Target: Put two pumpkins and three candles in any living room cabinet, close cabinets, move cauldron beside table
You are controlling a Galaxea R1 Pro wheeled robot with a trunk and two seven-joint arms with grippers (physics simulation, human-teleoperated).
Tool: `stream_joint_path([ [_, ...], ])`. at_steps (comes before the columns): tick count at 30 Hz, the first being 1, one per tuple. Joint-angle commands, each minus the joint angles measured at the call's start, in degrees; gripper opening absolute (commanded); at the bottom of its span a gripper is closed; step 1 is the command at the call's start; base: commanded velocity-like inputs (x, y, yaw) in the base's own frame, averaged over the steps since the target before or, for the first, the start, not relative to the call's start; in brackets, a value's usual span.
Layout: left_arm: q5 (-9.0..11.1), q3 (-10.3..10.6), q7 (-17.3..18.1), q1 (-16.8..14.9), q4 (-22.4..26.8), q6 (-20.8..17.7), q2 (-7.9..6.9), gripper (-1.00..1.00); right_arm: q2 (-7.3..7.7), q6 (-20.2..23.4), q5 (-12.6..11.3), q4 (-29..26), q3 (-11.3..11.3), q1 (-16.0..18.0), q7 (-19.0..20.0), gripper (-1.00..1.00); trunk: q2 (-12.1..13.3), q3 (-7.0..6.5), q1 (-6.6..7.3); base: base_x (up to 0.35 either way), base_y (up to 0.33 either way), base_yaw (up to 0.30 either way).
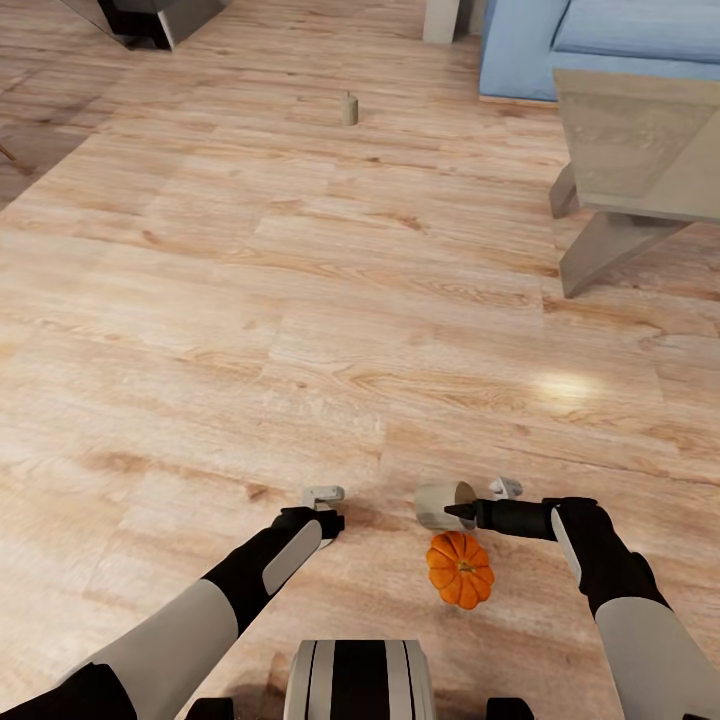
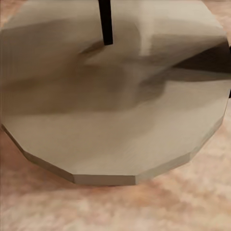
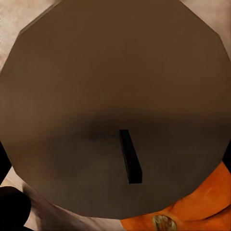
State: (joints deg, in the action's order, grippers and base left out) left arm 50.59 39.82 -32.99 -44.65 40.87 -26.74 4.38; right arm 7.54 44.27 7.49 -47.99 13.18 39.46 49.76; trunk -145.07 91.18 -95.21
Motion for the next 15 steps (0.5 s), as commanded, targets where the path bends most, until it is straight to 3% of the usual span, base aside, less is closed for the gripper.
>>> stream_joint_path([
  [1,-0.14,-0.01,0.03,0.0,0.0,-0.07,0.0,1.0,-0.02,-0.01,-0.02,0.0,0.0,0.0,-0.02,-1.0,0.0,0.0,0.0,0.0,0.0,0.0],
  [3,-0.14,-0.01,0.03,0.0,0.0,-0.07,0.01,1.0,-0.04,-0.01,-0.02,0.0,0.0,0.0,-0.02,-1.0,0.0,0.0,0.0,0.0,0.0,0.0],
  [4,-0.13,-0.01,0.03,0.0,-0.06,-0.07,0.01,-1.0,-0.04,-0.01,0.0,0.0,0.0,0.0,-0.02,-1.0,0.0,0.0,0.0,0.0,0.0,0.0],
  [10,-0.1,-0.28,0.03,0.0,1.29,-0.11,-0.04,-1.0,-0.07,-0.03,-0.02,0.0,0.0,0.0,-0.02,-1.0,0.0,0.0,0.0,0.0,0.0,0.0],
  [15,-0.14,-0.36,0.03,0.0,5.28,-0.87,-0.25,-1.0,-0.07,-0.03,-0.01,0.0,0.0,0.0,-0.02,-1.0,0.0,0.0,0.0,0.0,0.0,0.0],
])
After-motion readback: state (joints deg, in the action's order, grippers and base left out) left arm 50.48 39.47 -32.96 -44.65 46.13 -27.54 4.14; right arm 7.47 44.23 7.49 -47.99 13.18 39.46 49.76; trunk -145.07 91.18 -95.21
